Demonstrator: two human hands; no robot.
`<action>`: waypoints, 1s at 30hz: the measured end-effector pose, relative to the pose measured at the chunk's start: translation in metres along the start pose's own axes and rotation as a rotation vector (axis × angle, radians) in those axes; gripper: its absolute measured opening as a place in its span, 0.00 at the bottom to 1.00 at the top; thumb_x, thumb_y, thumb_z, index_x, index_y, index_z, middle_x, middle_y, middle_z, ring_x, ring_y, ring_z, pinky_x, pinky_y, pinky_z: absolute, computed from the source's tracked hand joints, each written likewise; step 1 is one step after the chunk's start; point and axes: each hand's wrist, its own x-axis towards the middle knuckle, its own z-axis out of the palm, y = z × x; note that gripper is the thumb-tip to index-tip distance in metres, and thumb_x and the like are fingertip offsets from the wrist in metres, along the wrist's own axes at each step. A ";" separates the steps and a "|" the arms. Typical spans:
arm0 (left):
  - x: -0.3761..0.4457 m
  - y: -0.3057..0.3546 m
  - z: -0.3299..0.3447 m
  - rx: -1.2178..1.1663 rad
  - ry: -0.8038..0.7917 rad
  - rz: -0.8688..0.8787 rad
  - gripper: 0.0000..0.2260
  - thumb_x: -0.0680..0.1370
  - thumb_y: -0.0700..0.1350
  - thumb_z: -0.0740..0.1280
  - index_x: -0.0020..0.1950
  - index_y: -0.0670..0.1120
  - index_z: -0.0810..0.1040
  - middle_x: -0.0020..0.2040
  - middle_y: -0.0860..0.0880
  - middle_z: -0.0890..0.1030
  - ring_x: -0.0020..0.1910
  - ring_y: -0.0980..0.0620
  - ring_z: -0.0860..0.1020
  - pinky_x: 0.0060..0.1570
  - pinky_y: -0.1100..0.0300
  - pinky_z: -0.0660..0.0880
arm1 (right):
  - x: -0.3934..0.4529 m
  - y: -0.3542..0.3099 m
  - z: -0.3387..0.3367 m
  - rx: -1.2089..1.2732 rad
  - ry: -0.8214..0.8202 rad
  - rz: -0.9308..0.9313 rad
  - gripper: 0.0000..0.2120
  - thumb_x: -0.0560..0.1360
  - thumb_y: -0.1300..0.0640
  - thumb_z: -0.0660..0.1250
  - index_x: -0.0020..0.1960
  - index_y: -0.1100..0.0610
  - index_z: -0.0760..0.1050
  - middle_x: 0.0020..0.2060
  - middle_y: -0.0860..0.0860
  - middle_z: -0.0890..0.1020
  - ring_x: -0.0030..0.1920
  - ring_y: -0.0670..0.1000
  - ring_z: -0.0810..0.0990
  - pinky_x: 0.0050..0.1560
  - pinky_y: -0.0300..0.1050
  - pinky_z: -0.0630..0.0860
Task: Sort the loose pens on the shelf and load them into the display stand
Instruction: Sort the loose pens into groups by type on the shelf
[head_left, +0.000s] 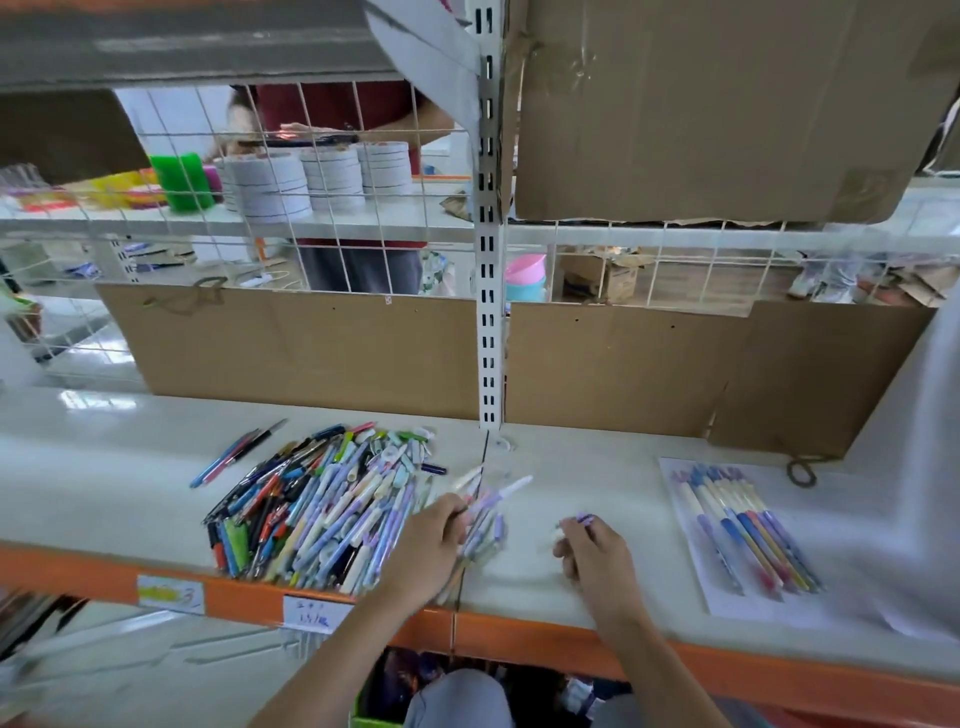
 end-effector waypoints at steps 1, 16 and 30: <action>-0.009 0.000 -0.002 0.003 -0.008 0.030 0.07 0.82 0.43 0.58 0.44 0.47 0.72 0.36 0.46 0.76 0.33 0.51 0.72 0.33 0.61 0.65 | -0.001 -0.005 -0.001 0.071 -0.011 0.019 0.09 0.78 0.61 0.61 0.42 0.61 0.76 0.29 0.52 0.76 0.23 0.45 0.68 0.24 0.35 0.65; -0.033 0.016 -0.011 -0.154 -0.033 0.100 0.10 0.81 0.43 0.60 0.41 0.53 0.70 0.31 0.55 0.68 0.29 0.58 0.64 0.33 0.64 0.61 | -0.019 -0.053 -0.014 0.165 -0.129 -0.178 0.10 0.80 0.60 0.59 0.46 0.61 0.77 0.32 0.52 0.76 0.25 0.46 0.67 0.26 0.37 0.59; -0.027 0.050 0.014 -0.065 0.180 0.291 0.08 0.79 0.39 0.62 0.42 0.40 0.75 0.31 0.54 0.70 0.28 0.57 0.66 0.30 0.65 0.60 | -0.033 -0.049 0.006 0.373 0.028 -0.139 0.12 0.81 0.58 0.58 0.40 0.56 0.62 0.23 0.48 0.65 0.22 0.46 0.59 0.22 0.36 0.58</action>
